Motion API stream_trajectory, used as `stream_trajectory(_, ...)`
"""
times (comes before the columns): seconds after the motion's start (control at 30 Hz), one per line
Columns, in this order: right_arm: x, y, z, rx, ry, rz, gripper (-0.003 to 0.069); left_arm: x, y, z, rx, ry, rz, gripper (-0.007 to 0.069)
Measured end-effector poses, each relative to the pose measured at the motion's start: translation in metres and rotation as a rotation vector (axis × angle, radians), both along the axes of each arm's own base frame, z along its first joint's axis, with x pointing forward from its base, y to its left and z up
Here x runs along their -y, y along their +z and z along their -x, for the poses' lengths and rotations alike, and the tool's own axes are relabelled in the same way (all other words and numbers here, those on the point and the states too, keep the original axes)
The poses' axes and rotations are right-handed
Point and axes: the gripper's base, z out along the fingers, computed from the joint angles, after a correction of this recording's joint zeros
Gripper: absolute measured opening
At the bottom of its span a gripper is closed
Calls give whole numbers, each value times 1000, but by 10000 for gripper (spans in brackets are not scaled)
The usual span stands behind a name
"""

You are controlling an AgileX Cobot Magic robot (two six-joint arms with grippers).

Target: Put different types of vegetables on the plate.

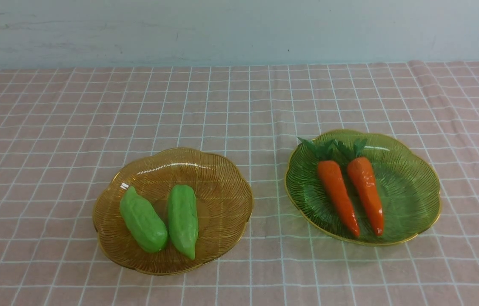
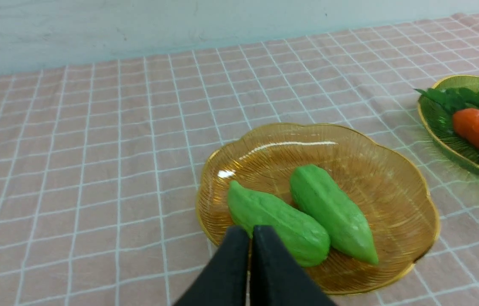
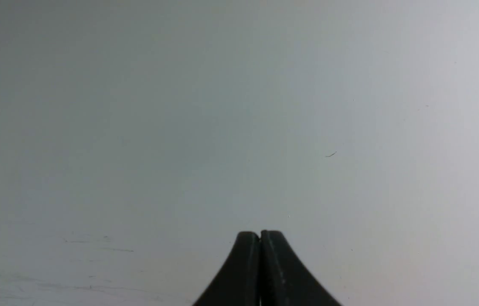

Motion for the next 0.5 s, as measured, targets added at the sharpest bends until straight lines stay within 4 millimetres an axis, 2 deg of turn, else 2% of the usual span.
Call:
stream_trajectory(0.07, 0, 0, 0, 0, 0, 0, -15, -3, -20, 0, 26, 41, -13, -3)
stream_trajectory(0.2, 0, 0, 0, 0, 0, 0, -15, -8, -73, 1, 43, 123, -28, -3)
stream_trajectory(0.27, 0, 0, 0, 0, 0, 0, -15, -8, -91, 2, 33, 129, -40, -3)
stream_trajectory(0.33, 0, 0, 0, 0, 0, 0, -15, -9, -99, 4, 29, 128, -56, -3)
stream_trajectory(0.5, 0, 0, 0, 0, 0, 0, -15, -9, -105, 6, -20, 122, -86, -3)
